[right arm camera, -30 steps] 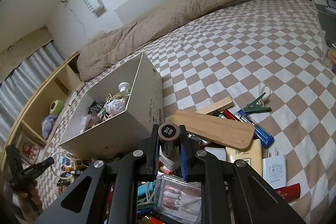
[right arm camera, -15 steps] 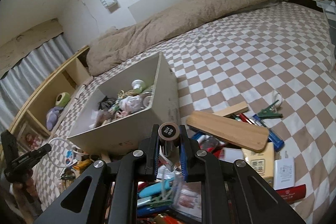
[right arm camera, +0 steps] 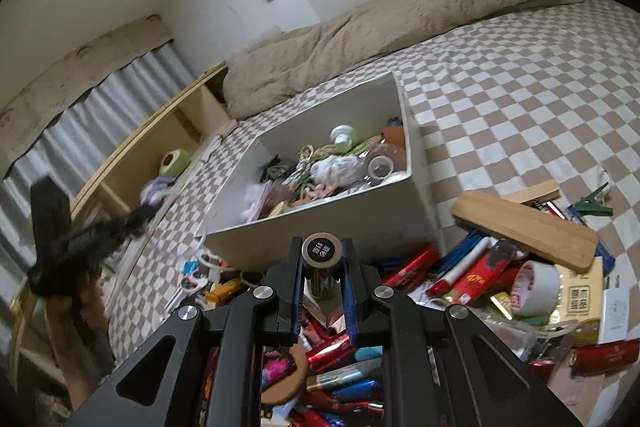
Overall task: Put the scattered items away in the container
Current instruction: 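Lift and carry the black-capped tube and thin item over the white box, then open left tool over the box while right tool lowers and releases the tube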
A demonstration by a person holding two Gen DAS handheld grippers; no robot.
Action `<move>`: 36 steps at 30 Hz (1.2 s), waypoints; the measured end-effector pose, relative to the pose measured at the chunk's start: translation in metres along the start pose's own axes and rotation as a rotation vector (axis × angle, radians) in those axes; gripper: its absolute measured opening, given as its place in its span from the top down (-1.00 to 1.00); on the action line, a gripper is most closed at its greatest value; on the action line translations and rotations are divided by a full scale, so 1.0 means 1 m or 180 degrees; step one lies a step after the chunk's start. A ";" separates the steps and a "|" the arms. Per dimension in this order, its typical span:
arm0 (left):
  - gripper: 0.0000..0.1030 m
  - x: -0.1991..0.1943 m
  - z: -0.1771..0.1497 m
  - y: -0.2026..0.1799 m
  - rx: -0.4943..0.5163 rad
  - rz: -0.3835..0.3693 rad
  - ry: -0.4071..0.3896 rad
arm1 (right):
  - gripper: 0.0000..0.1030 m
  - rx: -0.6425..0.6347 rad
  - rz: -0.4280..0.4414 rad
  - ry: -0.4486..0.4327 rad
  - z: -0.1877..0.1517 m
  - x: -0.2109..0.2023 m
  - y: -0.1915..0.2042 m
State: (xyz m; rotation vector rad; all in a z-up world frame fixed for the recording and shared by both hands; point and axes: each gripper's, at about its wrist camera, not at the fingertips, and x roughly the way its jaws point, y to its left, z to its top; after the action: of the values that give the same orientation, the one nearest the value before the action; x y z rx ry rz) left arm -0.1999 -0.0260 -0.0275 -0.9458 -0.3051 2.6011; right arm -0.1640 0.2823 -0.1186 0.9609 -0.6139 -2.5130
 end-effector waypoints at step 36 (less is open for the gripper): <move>0.25 0.117 -0.003 0.027 0.0129 0.0671 0.0430 | 0.67 -0.0546 -0.0182 -0.0013 0.110 0.039 0.070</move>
State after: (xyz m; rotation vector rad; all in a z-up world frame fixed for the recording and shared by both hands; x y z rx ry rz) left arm -0.2884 -0.0042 -0.1053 -1.1906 -0.1226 2.7009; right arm -0.2541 0.2333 -0.0286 0.9224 -0.3694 -2.5691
